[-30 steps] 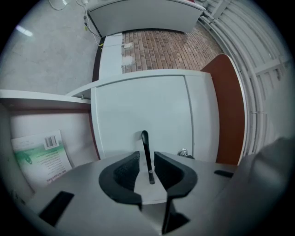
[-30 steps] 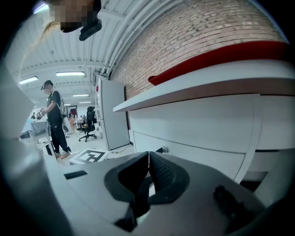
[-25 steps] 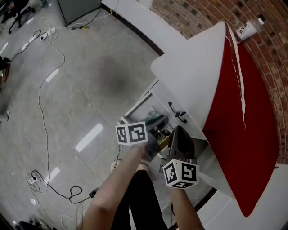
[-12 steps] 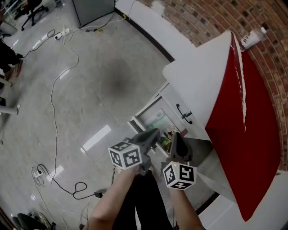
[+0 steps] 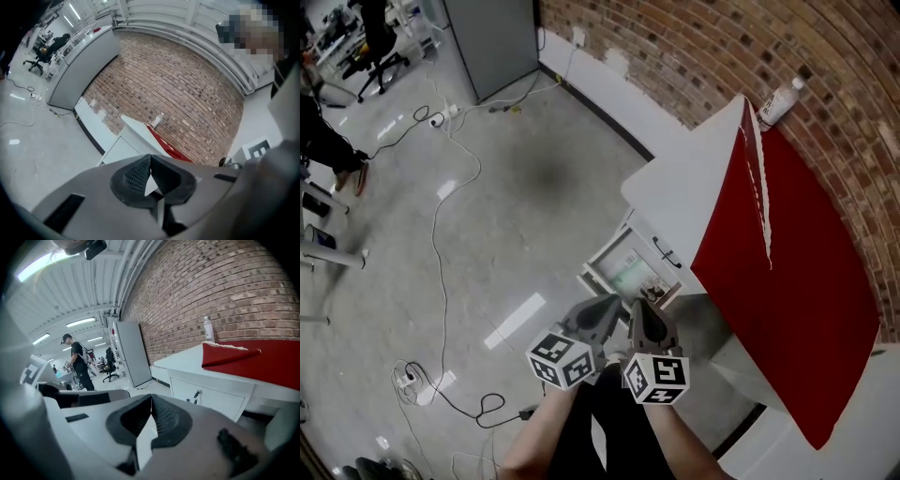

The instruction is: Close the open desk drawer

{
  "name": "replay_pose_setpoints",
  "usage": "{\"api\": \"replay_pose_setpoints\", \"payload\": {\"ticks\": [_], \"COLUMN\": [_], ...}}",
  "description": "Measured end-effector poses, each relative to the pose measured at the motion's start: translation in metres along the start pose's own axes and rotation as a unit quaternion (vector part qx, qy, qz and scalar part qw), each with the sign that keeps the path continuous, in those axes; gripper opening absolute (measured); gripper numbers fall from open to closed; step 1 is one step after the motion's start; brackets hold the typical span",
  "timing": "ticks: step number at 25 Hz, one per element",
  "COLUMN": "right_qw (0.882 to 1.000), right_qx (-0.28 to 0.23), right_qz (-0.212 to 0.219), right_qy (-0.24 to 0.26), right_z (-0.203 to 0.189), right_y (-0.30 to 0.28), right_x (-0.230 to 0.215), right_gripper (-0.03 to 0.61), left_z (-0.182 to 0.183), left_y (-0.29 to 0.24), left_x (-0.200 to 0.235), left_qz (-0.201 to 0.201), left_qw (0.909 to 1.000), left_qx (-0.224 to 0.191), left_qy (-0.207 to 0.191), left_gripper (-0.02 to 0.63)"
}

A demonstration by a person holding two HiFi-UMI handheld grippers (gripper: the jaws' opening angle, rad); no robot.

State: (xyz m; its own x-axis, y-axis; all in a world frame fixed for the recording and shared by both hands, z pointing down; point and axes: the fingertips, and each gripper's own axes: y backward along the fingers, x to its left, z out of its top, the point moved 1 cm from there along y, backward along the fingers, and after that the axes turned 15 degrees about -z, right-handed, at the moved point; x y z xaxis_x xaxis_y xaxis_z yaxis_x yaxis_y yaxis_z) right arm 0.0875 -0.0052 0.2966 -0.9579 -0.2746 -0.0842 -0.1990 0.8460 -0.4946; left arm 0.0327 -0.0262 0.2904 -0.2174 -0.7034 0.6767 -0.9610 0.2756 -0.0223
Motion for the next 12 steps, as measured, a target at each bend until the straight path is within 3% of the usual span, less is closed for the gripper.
{"api": "replay_pose_setpoints", "payload": {"ticks": [8,12], "right_qw": [0.999,0.998], "right_qx": [-0.03,-0.041], "right_qz": [0.022,0.037], "right_qy": [0.027,0.009], "right_z": [0.062,0.083], "right_y": [0.062,0.089], "right_x": [0.012,0.014], "right_gripper": [0.012,0.012], "left_z": [0.043,0.062], "left_y": [0.029,0.037], "left_x": [-0.059,-0.093], "left_qz": [0.024,0.022], "left_qw": [0.9989,0.9982], "left_qx": [0.008,0.002], "left_qy": [-0.039,-0.056], "left_gripper": [0.011,0.011]}}
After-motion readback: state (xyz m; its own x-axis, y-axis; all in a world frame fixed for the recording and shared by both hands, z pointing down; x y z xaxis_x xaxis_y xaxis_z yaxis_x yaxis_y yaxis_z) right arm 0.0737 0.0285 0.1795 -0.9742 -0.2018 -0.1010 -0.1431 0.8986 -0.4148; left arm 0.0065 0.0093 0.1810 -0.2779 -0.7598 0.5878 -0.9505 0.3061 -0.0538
